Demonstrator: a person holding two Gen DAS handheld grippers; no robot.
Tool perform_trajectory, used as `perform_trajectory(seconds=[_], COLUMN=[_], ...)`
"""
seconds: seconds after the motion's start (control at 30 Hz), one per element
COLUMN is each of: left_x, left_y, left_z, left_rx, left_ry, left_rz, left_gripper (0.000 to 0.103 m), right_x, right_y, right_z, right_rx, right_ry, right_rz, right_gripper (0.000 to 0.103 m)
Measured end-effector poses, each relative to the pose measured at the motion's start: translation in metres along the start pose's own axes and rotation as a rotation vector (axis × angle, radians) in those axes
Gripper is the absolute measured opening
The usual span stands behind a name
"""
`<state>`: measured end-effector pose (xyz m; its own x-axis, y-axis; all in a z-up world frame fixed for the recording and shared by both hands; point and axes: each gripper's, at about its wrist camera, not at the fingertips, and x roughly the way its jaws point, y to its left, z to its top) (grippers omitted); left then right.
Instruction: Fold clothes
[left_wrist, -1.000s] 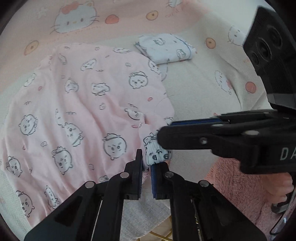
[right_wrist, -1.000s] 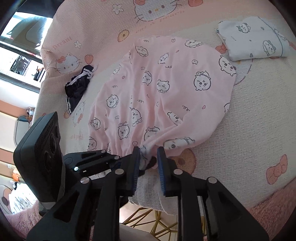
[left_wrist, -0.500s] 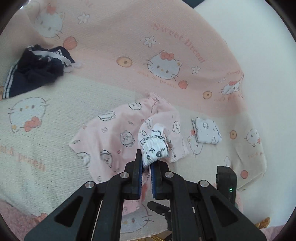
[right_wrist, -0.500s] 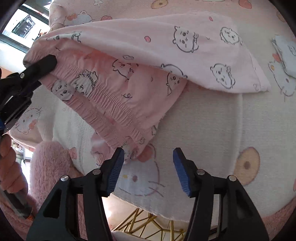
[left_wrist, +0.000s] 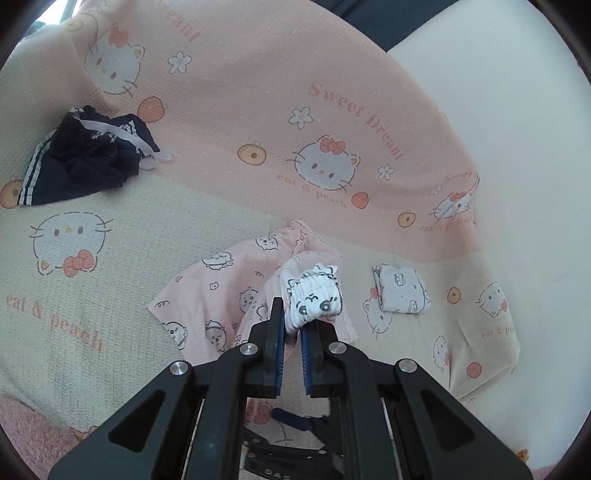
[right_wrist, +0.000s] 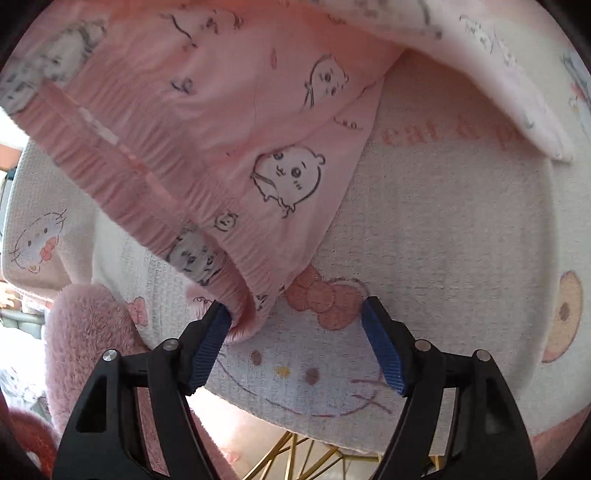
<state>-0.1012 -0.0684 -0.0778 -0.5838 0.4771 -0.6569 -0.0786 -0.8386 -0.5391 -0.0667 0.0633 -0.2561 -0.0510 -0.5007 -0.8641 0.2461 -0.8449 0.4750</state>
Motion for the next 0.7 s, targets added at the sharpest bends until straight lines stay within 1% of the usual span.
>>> perform_trajectory(seconds=[0.1, 0.13, 0.17, 0.2, 0.23, 0.27, 0.3, 0.33, 0.4, 0.5, 0.57, 0.6, 0.63, 0.67, 0.7], left_x=[-0.007, -0.009, -0.011, -0.013, -0.015, -0.016, -0.017, -0.019, -0.022, -0.030, -0.046, -0.055, -0.064, -0.072, -0.083], left_y=[-0.011, -0.013, -0.014, -0.015, -0.014, -0.012, -0.011, -0.010, -0.011, -0.017, -0.031, -0.039, -0.046, -0.053, -0.068], left_z=[0.001, 0.002, 0.003, 0.004, 0.005, 0.004, 0.003, 0.001, -0.004, -0.008, -0.004, -0.001, 0.001, 0.004, 0.006], left_rx=[0.012, 0.016, 0.012, 0.007, -0.006, -0.020, -0.035, -0.045, -0.061, -0.057, -0.047, -0.043, -0.038, -0.033, -0.002], left_ry=[-0.017, -0.023, -0.029, -0.035, -0.033, -0.030, -0.027, -0.029, -0.018, -0.014, -0.031, -0.040, -0.049, -0.058, -0.068], left_rz=[-0.016, -0.016, -0.017, -0.018, -0.020, -0.030, -0.042, -0.055, -0.083, -0.088, -0.157, -0.195, -0.233, -0.270, -0.307], left_gripper=[0.008, 0.008, 0.008, 0.008, 0.008, 0.008, 0.008, 0.008, 0.008, 0.008, 0.008, 0.008, 0.008, 0.008, 0.008], right_x=[0.009, 0.011, 0.013, 0.015, 0.016, 0.014, 0.008, -0.002, -0.029, -0.098, -0.154, -0.191, -0.233, -0.269, -0.300], right_y=[0.005, 0.007, 0.005, 0.004, 0.002, -0.002, -0.007, -0.012, -0.022, -0.041, -0.048, -0.053, -0.060, -0.053, -0.039], right_z=[0.002, 0.001, 0.000, -0.001, -0.001, -0.001, 0.000, 0.002, 0.005, 0.011, 0.012, 0.020, 0.030, 0.034, 0.040], right_rx=[0.005, -0.002, -0.003, -0.003, -0.004, 0.008, 0.027, 0.028, 0.011, 0.019, 0.009, 0.005, 0.003, -0.011, -0.039], right_ry=[0.004, 0.007, 0.009, 0.010, 0.012, 0.009, 0.003, -0.016, -0.085, -0.246, -0.371, -0.433, -0.492, -0.548, -0.606], right_rz=[0.039, 0.016, -0.026, -0.068, -0.110, -0.115, -0.096, -0.114, -0.203, -0.300, -0.360, -0.375, -0.369, -0.361, -0.368], right_gripper=[0.079, 0.079, 0.077, 0.057, 0.043, 0.016, 0.006, 0.006, 0.006, 0.006, 0.006, 0.006, 0.006, 0.006, 0.006])
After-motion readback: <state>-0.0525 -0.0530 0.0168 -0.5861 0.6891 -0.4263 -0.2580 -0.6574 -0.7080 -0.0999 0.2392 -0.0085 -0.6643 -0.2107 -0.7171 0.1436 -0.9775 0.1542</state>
